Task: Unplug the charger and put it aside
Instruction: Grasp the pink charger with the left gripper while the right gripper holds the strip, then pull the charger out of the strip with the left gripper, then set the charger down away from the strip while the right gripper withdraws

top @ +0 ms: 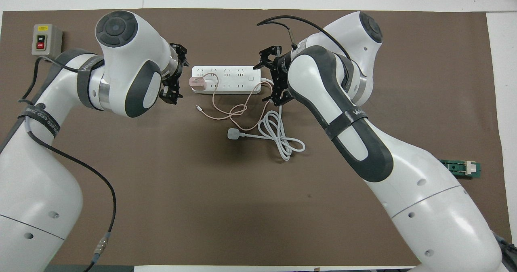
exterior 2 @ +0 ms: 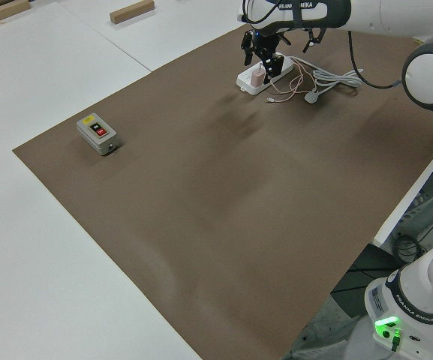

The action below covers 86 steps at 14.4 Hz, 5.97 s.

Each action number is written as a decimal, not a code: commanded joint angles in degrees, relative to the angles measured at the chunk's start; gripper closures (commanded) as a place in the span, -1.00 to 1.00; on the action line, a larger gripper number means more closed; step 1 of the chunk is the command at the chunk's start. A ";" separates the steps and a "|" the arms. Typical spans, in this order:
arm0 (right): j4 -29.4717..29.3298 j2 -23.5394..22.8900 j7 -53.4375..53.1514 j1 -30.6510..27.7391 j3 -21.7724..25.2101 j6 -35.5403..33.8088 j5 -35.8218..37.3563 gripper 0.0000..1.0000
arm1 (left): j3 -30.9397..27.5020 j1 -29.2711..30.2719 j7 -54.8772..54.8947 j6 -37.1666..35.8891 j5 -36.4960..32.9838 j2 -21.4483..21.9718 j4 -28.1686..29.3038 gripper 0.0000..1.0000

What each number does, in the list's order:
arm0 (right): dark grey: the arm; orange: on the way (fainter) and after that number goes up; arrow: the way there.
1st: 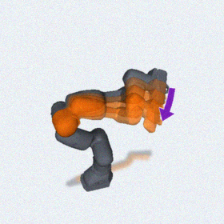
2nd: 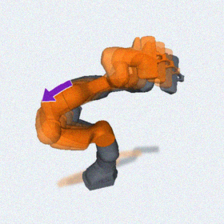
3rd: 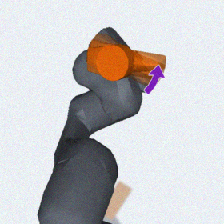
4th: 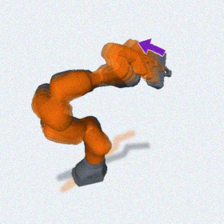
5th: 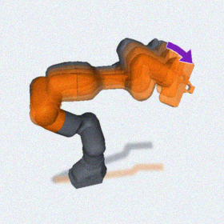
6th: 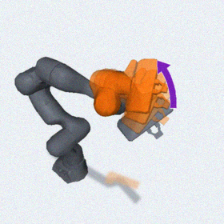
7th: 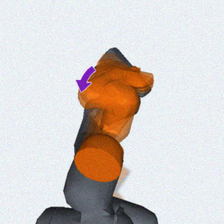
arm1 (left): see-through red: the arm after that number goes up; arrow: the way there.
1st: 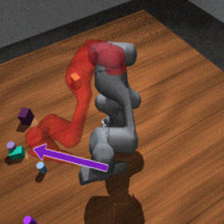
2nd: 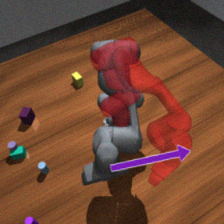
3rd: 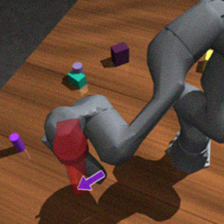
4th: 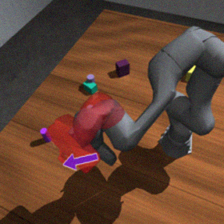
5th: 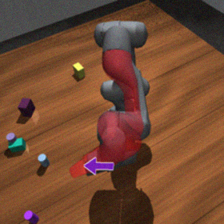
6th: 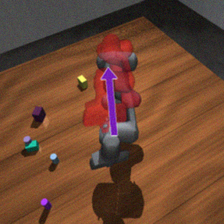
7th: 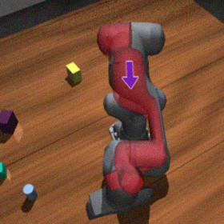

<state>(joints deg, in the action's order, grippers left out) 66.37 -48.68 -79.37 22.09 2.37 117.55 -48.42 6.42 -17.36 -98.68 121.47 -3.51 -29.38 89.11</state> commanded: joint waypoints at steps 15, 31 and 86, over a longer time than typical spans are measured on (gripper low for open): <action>-7.84 -11.35 2.37 -0.29 -3.07 3.65 -4.30 -1.00 | -0.97 -1.71 -3.36 3.77 -2.03 -0.15 2.65 0.85; -9.86 -10.91 3.51 -1.35 -2.72 -2.16 -4.14 -1.00 | -0.97 -1.45 -3.36 3.95 -2.03 -0.23 2.12 1.00; 7.26 39.96 76.97 -15.14 2.64 -36.60 47.53 -1.00 | -0.18 27.56 70.16 -17.30 1.67 22.88 10.75 -1.00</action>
<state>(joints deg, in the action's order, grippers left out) 68.01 -13.97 -8.24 7.59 5.81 80.76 -3.92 6.70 10.81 -34.25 109.84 -2.25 -7.64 103.24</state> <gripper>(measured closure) 0.000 0.000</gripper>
